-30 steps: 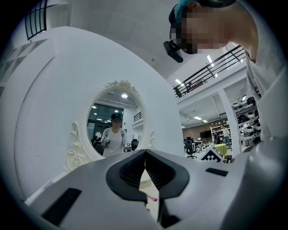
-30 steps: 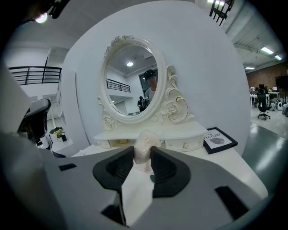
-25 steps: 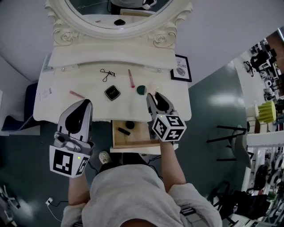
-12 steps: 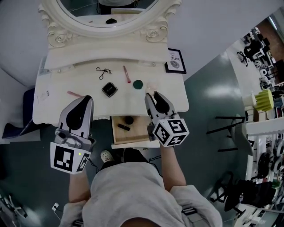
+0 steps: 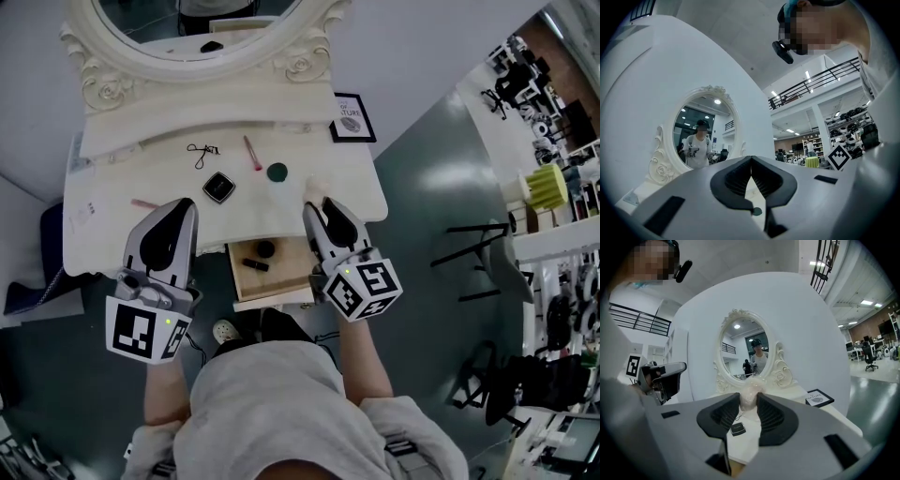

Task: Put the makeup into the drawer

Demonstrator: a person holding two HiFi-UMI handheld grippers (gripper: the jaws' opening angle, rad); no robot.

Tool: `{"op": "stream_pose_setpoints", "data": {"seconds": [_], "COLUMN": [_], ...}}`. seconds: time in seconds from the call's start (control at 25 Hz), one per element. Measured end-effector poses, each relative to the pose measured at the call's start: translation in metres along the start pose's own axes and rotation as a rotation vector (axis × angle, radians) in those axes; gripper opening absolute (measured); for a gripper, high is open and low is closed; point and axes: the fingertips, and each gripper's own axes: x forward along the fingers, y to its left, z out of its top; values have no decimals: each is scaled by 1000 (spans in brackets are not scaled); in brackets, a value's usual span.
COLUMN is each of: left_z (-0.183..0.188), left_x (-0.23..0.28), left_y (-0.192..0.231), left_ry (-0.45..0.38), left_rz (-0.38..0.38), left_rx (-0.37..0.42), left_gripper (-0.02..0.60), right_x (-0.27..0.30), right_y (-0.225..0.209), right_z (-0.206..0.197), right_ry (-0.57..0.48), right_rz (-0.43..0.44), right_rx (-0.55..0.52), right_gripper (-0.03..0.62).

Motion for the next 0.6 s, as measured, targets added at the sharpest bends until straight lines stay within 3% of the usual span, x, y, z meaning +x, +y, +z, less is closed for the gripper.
{"op": "stream_pose_setpoints", "data": {"seconds": [0.36,0.6], "left_z": [2,-1], "left_x": [4,8], "left_y": [-12,-20], "left_ry": [-12,-14], "left_rz": [-71,-109], "left_rx": [-6,-12], "left_gripper": [15,15], "right_x": [-30,-42], "right_y": [0,-3], "right_z": [13,0], "right_ry": [-64,-26], "right_rz": [-42,-61], "right_rx": [-2,-56], "right_gripper": [126,125]}}
